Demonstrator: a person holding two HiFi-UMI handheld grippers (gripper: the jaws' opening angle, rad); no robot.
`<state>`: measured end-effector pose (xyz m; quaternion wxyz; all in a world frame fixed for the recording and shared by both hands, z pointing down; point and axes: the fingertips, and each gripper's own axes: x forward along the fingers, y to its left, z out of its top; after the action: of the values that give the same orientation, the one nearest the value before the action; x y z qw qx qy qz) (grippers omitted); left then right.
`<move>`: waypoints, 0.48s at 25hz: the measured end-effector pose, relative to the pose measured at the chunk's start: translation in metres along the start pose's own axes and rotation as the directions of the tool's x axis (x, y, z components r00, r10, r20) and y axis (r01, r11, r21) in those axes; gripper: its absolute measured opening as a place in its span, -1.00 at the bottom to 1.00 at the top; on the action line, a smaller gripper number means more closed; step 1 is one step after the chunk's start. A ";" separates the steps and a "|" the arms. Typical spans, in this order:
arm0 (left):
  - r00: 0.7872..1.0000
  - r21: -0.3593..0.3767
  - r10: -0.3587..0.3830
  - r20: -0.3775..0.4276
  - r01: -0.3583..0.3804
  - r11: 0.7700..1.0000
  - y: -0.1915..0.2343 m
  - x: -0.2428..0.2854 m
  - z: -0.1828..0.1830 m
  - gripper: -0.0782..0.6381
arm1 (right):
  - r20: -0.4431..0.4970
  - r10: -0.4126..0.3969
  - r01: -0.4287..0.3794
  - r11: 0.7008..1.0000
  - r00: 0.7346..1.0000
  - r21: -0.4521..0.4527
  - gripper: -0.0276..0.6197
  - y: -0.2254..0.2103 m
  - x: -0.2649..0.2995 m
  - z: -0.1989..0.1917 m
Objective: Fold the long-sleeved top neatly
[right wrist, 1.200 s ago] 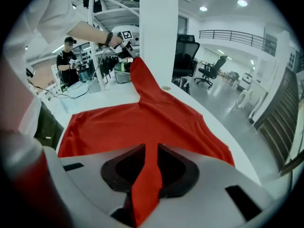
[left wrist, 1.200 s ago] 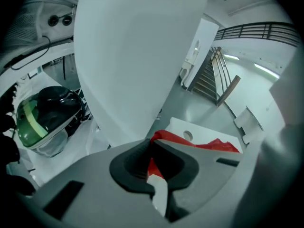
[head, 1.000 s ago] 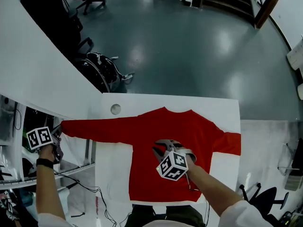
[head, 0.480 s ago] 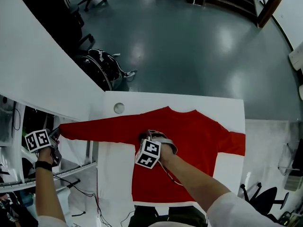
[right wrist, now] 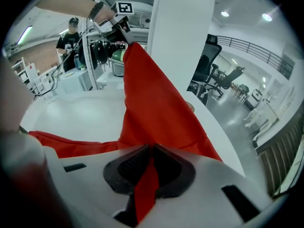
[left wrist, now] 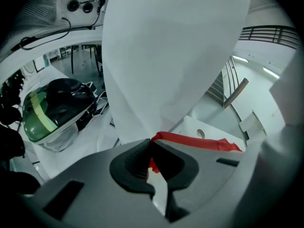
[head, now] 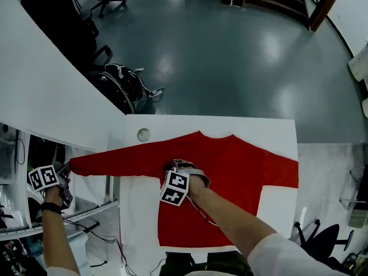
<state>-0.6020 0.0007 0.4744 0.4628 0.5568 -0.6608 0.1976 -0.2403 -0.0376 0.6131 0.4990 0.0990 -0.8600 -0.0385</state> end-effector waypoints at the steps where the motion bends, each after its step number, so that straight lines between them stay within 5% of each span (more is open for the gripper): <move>1: 1.000 -0.002 0.001 0.000 -0.001 1.000 0.001 0.001 -0.001 -0.72 | 0.002 0.000 0.000 1.000 1.000 -0.002 -0.77 0.000 0.000 0.001; 7: 1.000 -0.009 0.001 -0.021 -0.001 1.000 0.009 0.005 -0.008 -0.72 | 0.006 0.008 -0.008 1.000 1.000 -0.009 -0.77 -0.001 0.007 0.010; 12: 0.995 0.047 -0.074 -0.073 0.077 0.996 -0.011 -0.001 -0.006 -0.72 | 0.074 0.026 -0.029 0.999 0.997 0.034 -0.61 -0.002 -0.011 0.010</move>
<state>-0.5896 0.0022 0.4736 0.4790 0.5855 -0.6173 0.2160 -0.2437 -0.0373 0.5980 0.4657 0.0943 -0.8796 -0.0204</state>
